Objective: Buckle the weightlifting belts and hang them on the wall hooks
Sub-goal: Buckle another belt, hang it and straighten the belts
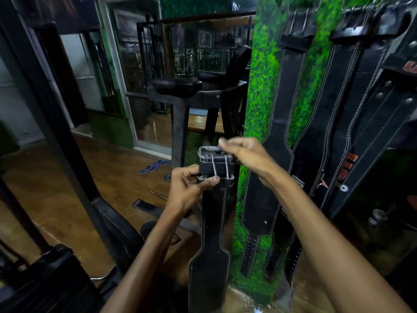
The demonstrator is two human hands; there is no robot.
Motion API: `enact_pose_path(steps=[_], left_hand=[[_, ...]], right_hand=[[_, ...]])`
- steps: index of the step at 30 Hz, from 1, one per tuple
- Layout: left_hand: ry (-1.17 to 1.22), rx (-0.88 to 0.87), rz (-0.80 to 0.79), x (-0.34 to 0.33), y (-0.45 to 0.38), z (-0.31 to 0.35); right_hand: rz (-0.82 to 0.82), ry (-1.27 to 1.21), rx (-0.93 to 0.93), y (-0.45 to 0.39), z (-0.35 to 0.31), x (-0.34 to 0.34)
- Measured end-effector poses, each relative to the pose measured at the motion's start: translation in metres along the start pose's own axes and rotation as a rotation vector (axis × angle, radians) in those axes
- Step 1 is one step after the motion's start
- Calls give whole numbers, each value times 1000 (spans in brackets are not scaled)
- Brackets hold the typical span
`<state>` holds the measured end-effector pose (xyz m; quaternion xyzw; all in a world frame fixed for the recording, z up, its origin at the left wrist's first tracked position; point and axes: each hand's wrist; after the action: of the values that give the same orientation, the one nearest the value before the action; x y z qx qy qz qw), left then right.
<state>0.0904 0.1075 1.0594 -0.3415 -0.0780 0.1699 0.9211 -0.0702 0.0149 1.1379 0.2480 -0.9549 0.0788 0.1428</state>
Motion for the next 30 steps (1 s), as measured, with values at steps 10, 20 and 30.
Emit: enact_pose_path(steps=[10,20,30], left_hand=[[99,36,30,25,-20,4],[-422,-347,63,38,-112,32],[-451,-716,-2,-23,-233,68]], right_hand=[[395,51,438,-19,-9,-16],[494,75,476,-36,-40,-20],[725,270,605,-58,-118,81]])
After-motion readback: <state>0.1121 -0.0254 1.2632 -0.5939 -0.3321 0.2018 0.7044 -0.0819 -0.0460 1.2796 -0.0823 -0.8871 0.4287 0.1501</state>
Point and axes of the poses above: each hand's wrist, its own y-axis away from the middle knuckle, its own x-axis out of the back of the hand, z = x × y, and after that the axes turned 10 degrees about -x, right-handed
